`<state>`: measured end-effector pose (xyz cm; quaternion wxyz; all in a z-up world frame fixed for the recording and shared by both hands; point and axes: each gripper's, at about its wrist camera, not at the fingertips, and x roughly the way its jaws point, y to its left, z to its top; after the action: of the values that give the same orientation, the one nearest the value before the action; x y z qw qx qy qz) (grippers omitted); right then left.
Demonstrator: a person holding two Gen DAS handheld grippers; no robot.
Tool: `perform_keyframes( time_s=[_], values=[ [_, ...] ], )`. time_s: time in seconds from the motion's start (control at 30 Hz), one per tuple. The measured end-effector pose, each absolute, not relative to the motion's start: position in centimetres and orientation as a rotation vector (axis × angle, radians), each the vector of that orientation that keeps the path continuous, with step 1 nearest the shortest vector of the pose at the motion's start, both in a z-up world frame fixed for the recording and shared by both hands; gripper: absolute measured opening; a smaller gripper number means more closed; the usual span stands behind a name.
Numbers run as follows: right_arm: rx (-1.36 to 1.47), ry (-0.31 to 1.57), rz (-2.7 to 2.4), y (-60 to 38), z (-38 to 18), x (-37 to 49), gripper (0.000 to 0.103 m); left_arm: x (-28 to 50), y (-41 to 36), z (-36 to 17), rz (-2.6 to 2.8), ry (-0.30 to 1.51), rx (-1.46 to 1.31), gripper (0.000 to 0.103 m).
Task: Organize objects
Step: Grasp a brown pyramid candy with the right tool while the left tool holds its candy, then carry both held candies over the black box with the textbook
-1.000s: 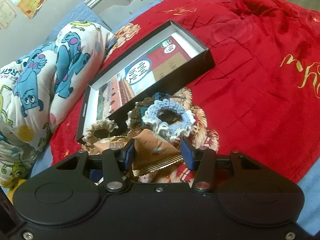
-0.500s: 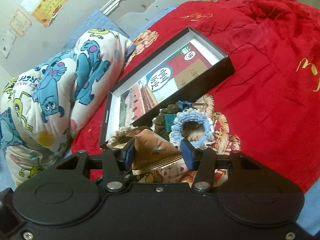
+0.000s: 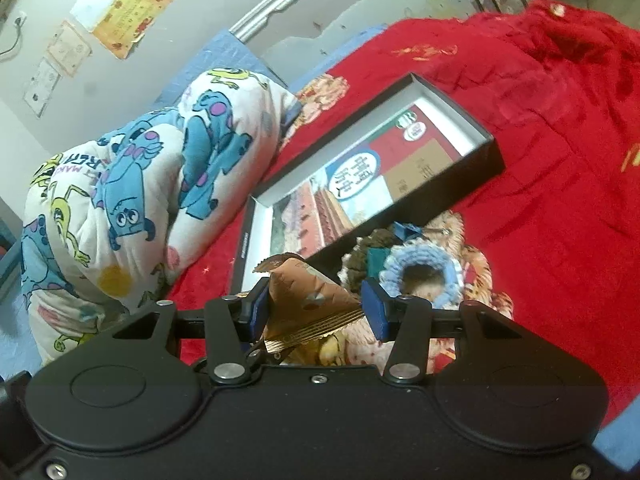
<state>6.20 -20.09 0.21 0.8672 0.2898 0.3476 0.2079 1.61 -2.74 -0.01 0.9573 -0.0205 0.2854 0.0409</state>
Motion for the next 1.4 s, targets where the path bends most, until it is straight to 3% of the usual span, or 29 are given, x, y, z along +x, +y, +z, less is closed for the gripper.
perform_keyframes(
  time_s=[0.77, 1.4],
  values=[
    [0.526, 0.561, 0.554, -15.1, 9.2, 7.9, 0.046, 1.3, 3.5, 9.6, 0.107, 0.32, 0.005, 0.034],
    [0.533, 0.583, 0.591, -9.9, 8.9, 16.6, 0.046, 7.6, 9.1, 9.8, 0.193, 0.252, -0.139, 0.034]
  ],
)
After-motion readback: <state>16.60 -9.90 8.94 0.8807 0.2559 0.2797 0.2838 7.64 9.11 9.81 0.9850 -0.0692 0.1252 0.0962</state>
